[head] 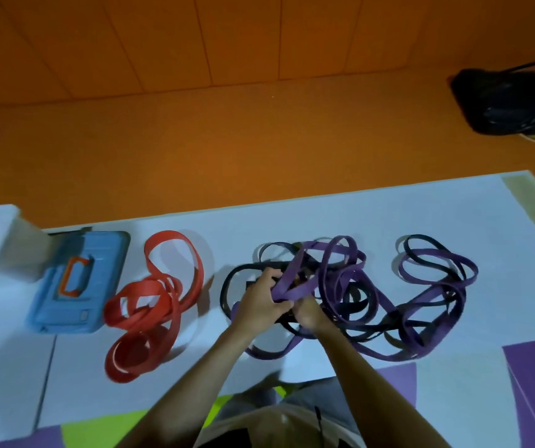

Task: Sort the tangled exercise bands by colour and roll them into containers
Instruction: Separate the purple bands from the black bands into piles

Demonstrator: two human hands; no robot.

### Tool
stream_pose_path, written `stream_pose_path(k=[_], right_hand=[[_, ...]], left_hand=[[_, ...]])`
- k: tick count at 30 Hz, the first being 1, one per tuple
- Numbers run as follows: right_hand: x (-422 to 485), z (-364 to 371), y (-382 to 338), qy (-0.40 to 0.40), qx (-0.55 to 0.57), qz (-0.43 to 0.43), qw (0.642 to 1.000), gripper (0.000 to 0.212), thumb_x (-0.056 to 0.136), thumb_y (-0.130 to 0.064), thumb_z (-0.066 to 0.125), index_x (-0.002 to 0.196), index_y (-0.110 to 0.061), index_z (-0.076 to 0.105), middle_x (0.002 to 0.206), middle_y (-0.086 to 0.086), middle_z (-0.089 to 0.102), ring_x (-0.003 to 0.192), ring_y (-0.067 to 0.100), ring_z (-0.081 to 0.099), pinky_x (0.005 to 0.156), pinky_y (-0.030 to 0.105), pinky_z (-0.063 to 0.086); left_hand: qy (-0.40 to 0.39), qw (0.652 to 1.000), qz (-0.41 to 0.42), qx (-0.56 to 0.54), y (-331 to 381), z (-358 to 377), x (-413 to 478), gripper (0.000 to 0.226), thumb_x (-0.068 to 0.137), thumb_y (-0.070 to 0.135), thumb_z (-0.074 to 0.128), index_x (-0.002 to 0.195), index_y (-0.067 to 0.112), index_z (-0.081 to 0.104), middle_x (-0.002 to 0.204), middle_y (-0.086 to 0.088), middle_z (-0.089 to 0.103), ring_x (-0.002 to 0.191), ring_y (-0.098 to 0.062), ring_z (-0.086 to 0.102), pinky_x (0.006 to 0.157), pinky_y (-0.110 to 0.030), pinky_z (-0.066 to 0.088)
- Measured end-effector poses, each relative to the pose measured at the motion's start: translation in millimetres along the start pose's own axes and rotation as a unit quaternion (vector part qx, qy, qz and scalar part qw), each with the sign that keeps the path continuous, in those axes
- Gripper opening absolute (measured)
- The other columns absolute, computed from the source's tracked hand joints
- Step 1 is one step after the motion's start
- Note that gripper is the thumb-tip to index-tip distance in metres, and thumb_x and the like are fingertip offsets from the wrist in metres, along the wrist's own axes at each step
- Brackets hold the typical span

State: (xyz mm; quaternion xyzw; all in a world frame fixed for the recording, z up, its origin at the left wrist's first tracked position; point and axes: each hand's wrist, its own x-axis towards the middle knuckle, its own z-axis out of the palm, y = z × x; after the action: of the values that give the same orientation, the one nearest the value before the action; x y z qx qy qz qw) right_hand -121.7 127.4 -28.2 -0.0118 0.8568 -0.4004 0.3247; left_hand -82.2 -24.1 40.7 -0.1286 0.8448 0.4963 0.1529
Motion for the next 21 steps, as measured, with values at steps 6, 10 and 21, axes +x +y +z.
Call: stream_pose_path(k=[6, 10, 21], right_hand=[[-21.0, -4.9, 26.5, 0.089, 0.1, -0.005, 0.991, 0.04, 0.097, -0.009, 0.066, 0.137, -0.015, 0.066, 0.121, 0.019, 0.063, 0.107, 0.037, 0.064, 0.096, 0.033, 0.055], [-47.9, -23.3, -4.9, 0.025, 0.361, 0.016, 0.932, 0.032, 0.109, -0.018, 0.045, 0.123, -0.008, 0.072, 0.117, 0.025, 0.073, 0.103, 0.032, 0.073, 0.086, 0.032, 0.058], [-52.4, -43.9, -20.9, 0.04, 0.58, 0.083, 0.81, 0.015, 0.103, 0.0, 0.055, 0.094, 0.007, 0.065, 0.091, 0.027, 0.071, 0.093, 0.041, 0.073, 0.091, 0.05, 0.06]], left_hand=[[0.084, 0.993, -0.019, -0.083, -1.4, 5.5, 8.1, 0.038, 0.088, 0.019, 0.079, 0.122, 0.027, 0.062, 0.109, 0.01, 0.071, 0.103, -0.013, 0.067, 0.093, -0.036, 0.057], [-0.006, 0.995, -0.019, -0.101, 6.0, 12.0, 6.8, 0.04, 0.092, 0.026, 0.075, 0.13, 0.028, 0.064, 0.12, 0.007, 0.071, 0.114, -0.014, 0.066, 0.1, -0.035, 0.054], [0.134, 0.981, -0.06, -0.127, 9.4, 11.0, 7.6, 0.005, 0.09, 0.014, 0.069, 0.093, 0.018, 0.067, 0.097, -0.001, 0.071, 0.095, -0.024, 0.071, 0.081, -0.04, 0.062]])
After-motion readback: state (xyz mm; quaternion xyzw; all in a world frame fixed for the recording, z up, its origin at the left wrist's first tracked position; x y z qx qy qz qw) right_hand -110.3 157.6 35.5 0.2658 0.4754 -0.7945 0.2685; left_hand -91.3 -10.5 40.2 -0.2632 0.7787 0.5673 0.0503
